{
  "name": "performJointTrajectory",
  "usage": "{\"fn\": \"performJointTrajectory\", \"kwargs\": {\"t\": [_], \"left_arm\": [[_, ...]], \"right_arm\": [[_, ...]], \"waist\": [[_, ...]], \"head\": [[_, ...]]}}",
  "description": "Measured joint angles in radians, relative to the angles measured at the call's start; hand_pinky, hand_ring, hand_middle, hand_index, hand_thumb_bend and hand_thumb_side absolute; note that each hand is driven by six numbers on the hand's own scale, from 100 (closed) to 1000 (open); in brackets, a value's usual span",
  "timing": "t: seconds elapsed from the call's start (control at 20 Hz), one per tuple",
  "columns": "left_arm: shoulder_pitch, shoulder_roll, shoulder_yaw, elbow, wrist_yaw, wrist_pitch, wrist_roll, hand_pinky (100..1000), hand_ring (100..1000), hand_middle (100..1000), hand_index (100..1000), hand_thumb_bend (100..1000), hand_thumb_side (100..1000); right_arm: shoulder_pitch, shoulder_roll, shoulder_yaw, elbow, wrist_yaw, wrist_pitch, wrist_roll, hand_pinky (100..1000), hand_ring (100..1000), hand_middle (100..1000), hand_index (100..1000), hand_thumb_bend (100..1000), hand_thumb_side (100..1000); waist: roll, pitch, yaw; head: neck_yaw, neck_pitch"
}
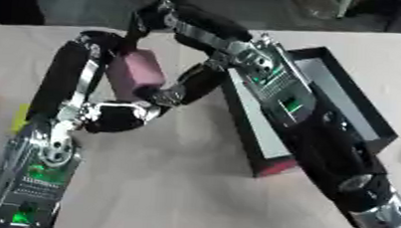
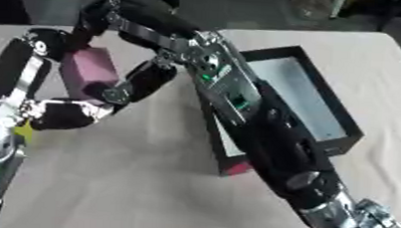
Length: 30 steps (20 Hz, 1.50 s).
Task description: Pick up the objects with one hand, pass them to the other hand, and then place them into the box on the other side of the table.
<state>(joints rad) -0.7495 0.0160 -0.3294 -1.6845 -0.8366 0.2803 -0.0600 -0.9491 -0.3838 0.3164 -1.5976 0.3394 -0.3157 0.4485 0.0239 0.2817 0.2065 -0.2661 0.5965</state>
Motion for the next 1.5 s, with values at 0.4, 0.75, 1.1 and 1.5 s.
{"fn": "performJointTrajectory", "kwargs": {"t": [0.4, 0.75, 1.1, 1.5], "left_arm": [[-0.003, -0.001, 0.0, -0.001, -0.026, 0.016, 0.003, 706, 570, 562, 814, 797, 293], [-0.006, -0.009, -0.001, -0.002, -0.04, 0.041, 0.019, 711, 580, 577, 830, 811, 308], [-0.008, -0.009, -0.006, -0.003, -0.054, 0.062, 0.03, 718, 593, 592, 857, 822, 323], [-0.008, -0.01, -0.007, -0.004, -0.067, 0.076, 0.025, 738, 635, 636, 897, 838, 345]], "right_arm": [[0.0, 0.0, 0.0, -0.003, 0.0, 0.004, -0.004, 754, 710, 286, 647, 310, 100], [0.0, 0.0, 0.0, -0.005, 0.0, 0.005, -0.006, 753, 709, 285, 646, 312, 100], [0.0, 0.0, 0.003, -0.005, 0.0, 0.007, -0.01, 753, 708, 285, 644, 312, 100], [0.0, 0.0, 0.004, -0.005, 0.0, 0.008, -0.014, 753, 708, 284, 644, 312, 100]], "waist": [[0.0, 0.0, 0.0], [0.0, 0.0, -0.001], [0.0, 0.0, -0.004], [0.0, 0.0, -0.007]], "head": [[0.0, 0.0], [0.0, 0.0], [0.0, 0.0], [0.0, 0.0]]}}
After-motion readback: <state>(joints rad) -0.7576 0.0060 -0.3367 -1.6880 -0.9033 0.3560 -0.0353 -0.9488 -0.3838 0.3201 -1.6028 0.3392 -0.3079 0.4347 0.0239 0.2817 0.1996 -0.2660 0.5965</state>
